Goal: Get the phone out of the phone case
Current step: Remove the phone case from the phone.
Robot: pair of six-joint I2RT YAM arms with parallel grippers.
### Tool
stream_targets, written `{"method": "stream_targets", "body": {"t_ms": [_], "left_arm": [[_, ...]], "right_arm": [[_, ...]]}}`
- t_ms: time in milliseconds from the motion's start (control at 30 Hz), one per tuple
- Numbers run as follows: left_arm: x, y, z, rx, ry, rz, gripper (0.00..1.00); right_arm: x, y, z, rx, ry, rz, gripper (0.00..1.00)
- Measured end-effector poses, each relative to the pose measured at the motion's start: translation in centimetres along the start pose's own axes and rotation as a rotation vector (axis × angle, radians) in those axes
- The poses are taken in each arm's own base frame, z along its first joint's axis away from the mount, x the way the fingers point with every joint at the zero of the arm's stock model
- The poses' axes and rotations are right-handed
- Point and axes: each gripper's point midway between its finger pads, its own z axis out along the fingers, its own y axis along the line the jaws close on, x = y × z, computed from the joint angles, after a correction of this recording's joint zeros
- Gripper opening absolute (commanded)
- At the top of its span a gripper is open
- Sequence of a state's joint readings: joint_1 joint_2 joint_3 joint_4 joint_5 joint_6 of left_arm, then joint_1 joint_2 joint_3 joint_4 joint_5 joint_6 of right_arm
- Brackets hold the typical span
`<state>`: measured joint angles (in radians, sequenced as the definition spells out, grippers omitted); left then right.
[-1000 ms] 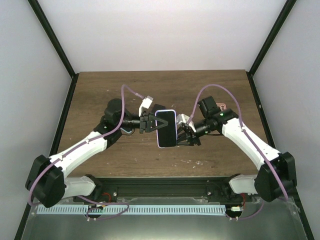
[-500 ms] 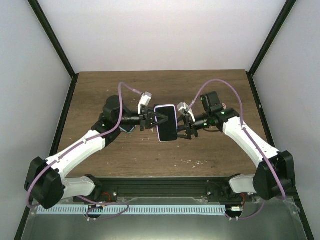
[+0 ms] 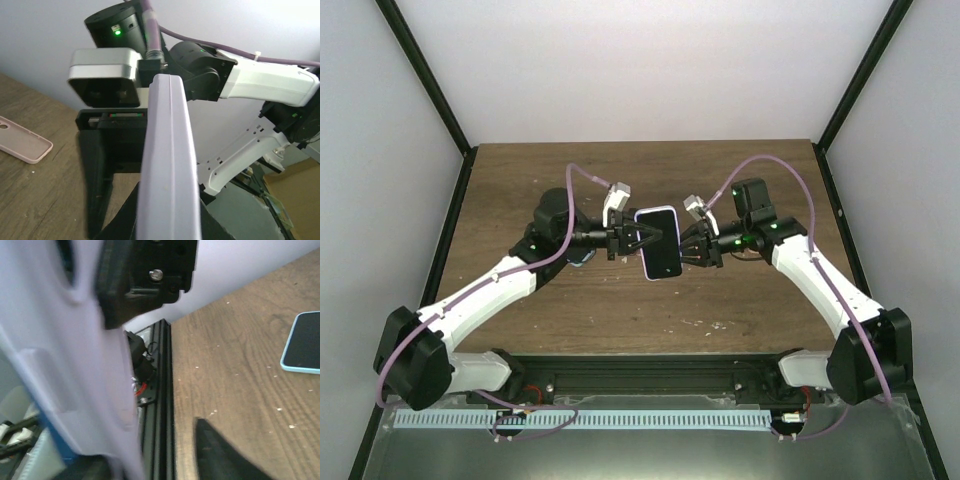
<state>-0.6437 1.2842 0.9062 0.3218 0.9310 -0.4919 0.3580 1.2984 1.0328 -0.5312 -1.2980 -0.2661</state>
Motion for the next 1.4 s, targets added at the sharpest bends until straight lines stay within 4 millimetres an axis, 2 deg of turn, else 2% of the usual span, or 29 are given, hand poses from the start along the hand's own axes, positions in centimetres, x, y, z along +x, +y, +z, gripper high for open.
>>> {"method": "stream_targets", "body": {"t_ms": [67, 133, 200, 233, 300, 467, 600, 667, 733, 933, 1100, 1400], "left_arm": [[-0.2, 0.6, 0.2, -0.027, -0.009, -0.013, 0.17], [-0.2, 1.2, 0.5, -0.055, -0.016, -0.039, 0.35], [0.2, 2.2, 0.9, -0.105, -0.022, -0.081, 0.47], [1.1, 3.0, 1.4, -0.132, -0.012, -0.126, 0.52], [1.9, 3.9, 1.8, -0.177, -0.011, -0.162, 0.58], [3.3, 7.3, 0.9, -0.384, -0.052, -0.208, 0.61], [4.1, 10.5, -1.9, -0.659, -0.114, -0.203, 0.61], [4.8, 11.4, -2.7, -0.772, -0.117, -0.18, 0.6], [5.8, 11.4, -2.5, -0.841, -0.095, -0.147, 0.59], [10.5, 11.4, 0.2, -0.957, 0.051, -0.018, 0.56], [13.9, 11.9, 3.3, -0.983, 0.172, 0.063, 0.56], [15.4, 12.4, 8.0, -0.938, 0.224, 0.153, 0.57]], "right_arm": [[0.1, 0.4, -0.2, -0.007, -0.005, 0.023, 0.09], [0.4, 0.4, -0.4, -0.004, -0.01, 0.045, 0.01], [0.7, 0.3, -0.4, -0.003, -0.012, 0.069, 0.01], [0.9, 0.2, -0.3, 0.011, -0.007, 0.071, 0.01], [1.8, -0.7, -0.3, 0.049, 0.0, 0.1, 0.01], [3.8, -2.9, -0.5, 0.166, 0.019, 0.196, 0.01], [5.5, -5.6, -1.3, 0.345, 0.036, 0.333, 0.01], [6.1, -7.0, -1.9, 0.446, 0.037, 0.411, 0.01], [7.1, -8.2, -2.7, 0.543, 0.042, 0.496, 0.01], [10.4, -10.7, -5.1, 0.796, 0.085, 0.721, 0.01], [13.1, -12.2, -6.2, 0.912, 0.134, 0.85, 0.01], [16.6, -14.1, -6.5, 0.971, 0.195, 1.012, 0.01]]}}
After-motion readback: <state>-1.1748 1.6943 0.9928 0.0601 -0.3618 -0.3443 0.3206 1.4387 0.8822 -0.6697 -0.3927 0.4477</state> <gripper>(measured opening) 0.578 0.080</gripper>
